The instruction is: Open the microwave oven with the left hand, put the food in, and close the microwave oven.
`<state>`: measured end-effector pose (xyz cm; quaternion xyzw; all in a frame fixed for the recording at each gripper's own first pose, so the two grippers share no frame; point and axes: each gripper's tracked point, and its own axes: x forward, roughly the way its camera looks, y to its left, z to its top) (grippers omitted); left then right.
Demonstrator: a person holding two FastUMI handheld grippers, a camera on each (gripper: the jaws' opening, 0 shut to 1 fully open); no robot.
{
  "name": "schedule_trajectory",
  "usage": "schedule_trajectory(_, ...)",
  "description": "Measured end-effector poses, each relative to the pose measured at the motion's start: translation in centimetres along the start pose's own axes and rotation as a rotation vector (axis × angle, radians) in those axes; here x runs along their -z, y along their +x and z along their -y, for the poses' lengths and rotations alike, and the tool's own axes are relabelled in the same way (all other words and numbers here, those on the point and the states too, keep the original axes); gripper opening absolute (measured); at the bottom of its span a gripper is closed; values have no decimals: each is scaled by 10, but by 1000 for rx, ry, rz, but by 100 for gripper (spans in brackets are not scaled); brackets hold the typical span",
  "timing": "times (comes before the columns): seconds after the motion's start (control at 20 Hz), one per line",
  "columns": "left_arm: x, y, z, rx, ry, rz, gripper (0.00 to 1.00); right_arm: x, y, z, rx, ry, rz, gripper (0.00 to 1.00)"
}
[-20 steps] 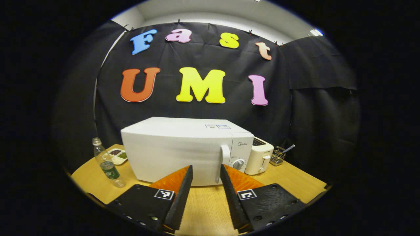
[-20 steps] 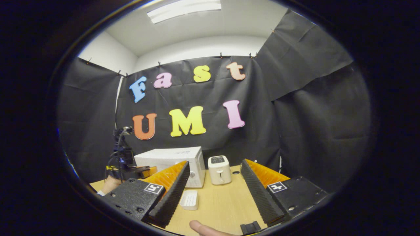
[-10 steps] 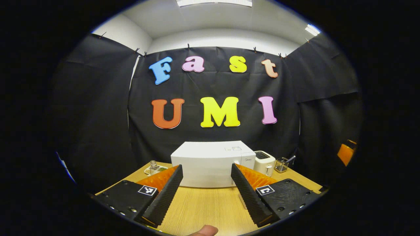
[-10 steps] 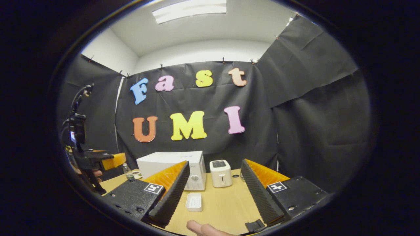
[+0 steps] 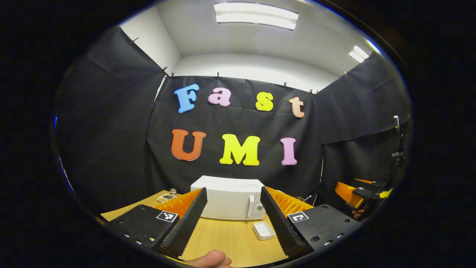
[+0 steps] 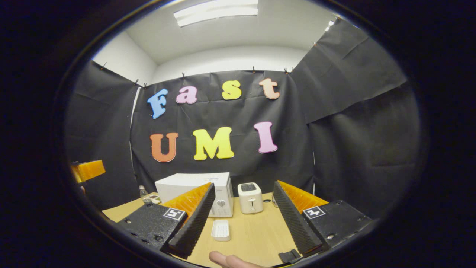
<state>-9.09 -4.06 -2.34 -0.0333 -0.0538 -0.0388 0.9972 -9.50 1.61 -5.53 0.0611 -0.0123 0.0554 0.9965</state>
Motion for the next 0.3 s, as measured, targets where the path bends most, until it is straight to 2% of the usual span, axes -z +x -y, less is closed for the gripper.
schedule_trajectory(0.15,4,3,-12,-42,43,-2,92,-5,-7,6,16,-18,21,100)
schedule_trajectory(0.3,14,7,-18,-65,29,-34,92,-8,-11,6,26,-29,37,100)
